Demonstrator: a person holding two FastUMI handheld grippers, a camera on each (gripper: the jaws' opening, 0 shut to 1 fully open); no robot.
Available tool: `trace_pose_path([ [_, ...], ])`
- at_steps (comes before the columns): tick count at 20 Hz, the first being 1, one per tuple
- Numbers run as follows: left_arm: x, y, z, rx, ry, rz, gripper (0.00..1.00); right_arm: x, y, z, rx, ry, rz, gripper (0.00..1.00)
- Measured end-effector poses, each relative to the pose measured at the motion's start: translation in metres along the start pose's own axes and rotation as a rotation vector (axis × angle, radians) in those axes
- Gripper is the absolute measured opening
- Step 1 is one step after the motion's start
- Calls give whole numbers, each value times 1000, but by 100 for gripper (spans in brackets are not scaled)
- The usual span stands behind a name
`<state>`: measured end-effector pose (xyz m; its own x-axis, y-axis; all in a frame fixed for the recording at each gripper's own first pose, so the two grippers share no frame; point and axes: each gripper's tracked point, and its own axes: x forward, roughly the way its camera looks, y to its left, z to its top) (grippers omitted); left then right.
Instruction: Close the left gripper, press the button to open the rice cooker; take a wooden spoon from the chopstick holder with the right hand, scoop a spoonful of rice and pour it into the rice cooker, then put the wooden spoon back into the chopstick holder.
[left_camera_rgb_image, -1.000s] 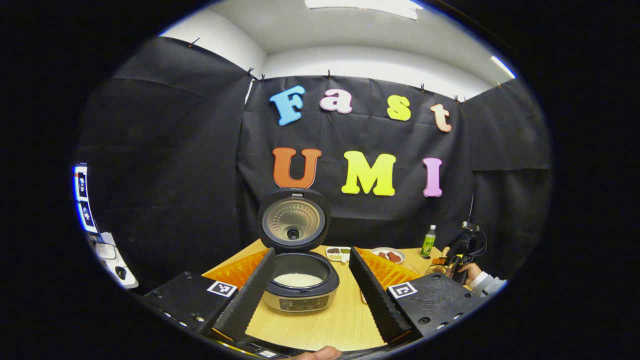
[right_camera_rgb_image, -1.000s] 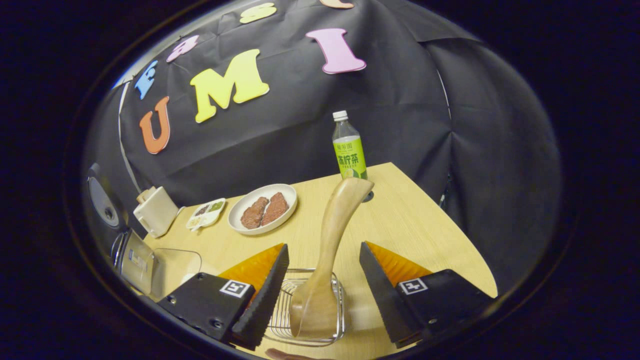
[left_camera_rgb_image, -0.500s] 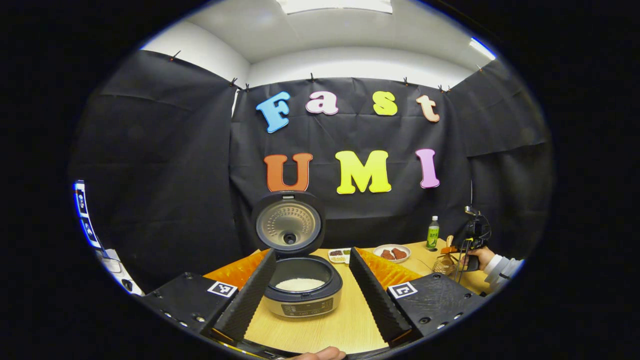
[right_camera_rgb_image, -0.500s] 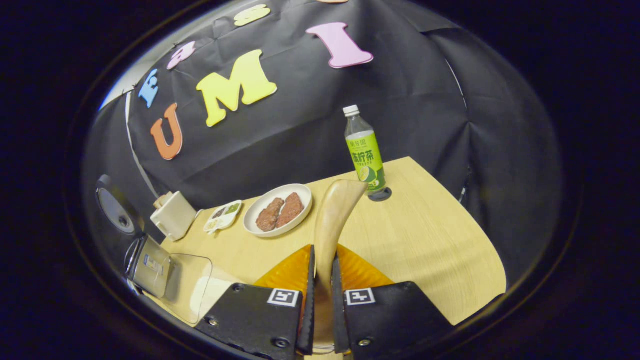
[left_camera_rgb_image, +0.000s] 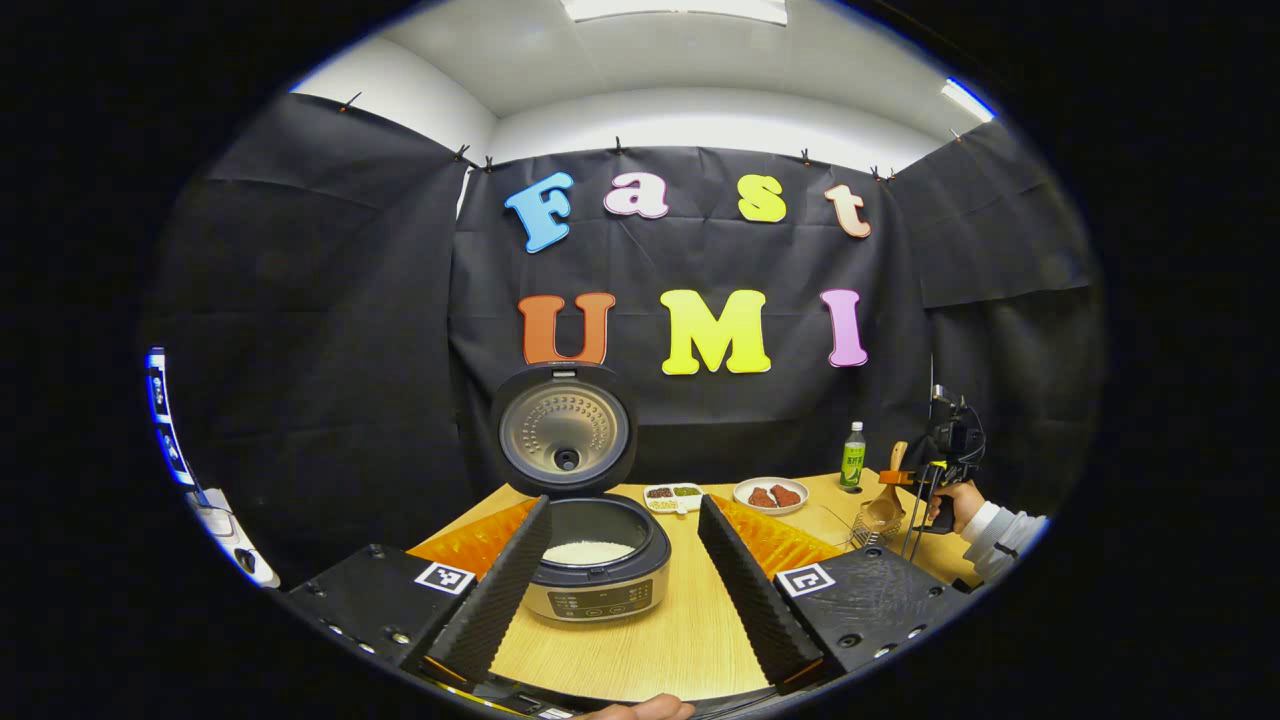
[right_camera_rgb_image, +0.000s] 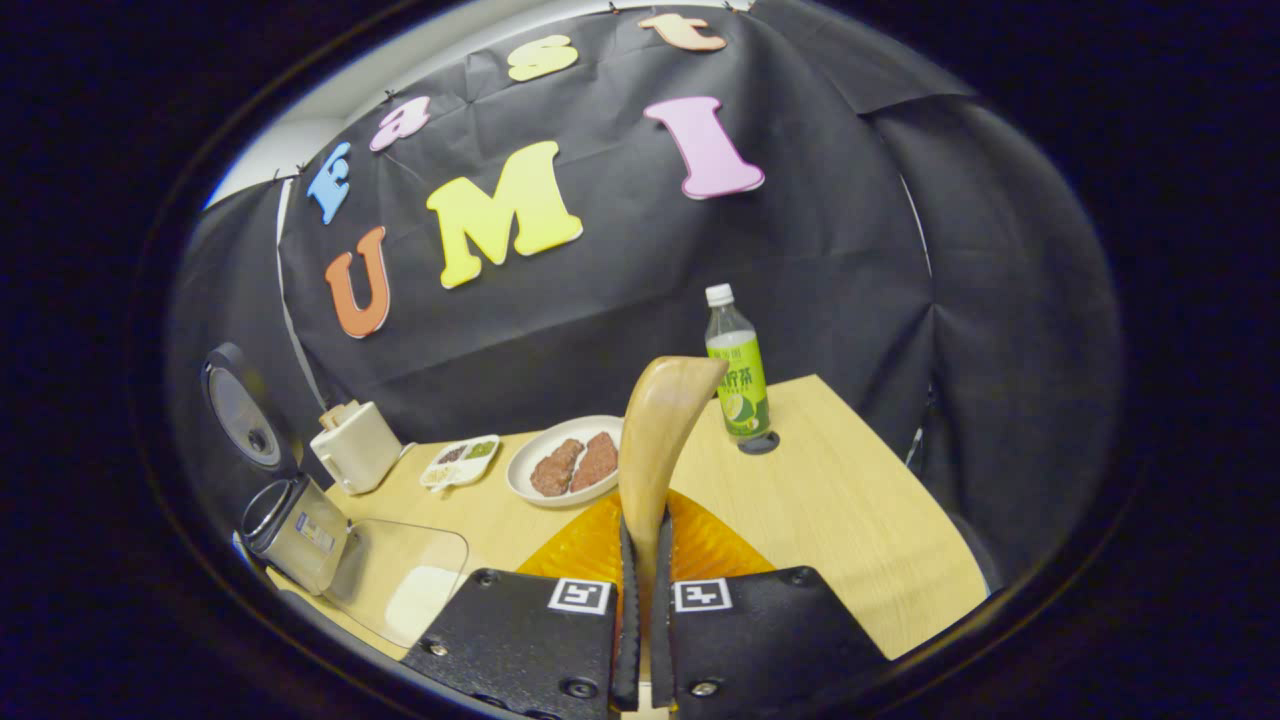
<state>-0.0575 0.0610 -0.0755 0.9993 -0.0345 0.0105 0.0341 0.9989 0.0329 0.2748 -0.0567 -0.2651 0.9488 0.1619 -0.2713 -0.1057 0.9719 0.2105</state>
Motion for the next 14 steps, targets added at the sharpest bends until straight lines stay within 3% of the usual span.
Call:
trace_pose_path([
  [2, -7, 3, 1, -6, -7, -1, 94, -15, 10, 19, -42, -45, -16, 10],
  [7, -15, 18, 6, -7, -26, 30, 94, -41, 70, 44, -91, -83, 29, 10],
  [10, -18, 22, 11, -10, -28, 31, 94, -41, 116, 39, -97, -89, 84, 10],
  [14, -23, 31, 13, 15, -42, 62, 94, -32, 159, 13, -81, -88, 95, 10],
])
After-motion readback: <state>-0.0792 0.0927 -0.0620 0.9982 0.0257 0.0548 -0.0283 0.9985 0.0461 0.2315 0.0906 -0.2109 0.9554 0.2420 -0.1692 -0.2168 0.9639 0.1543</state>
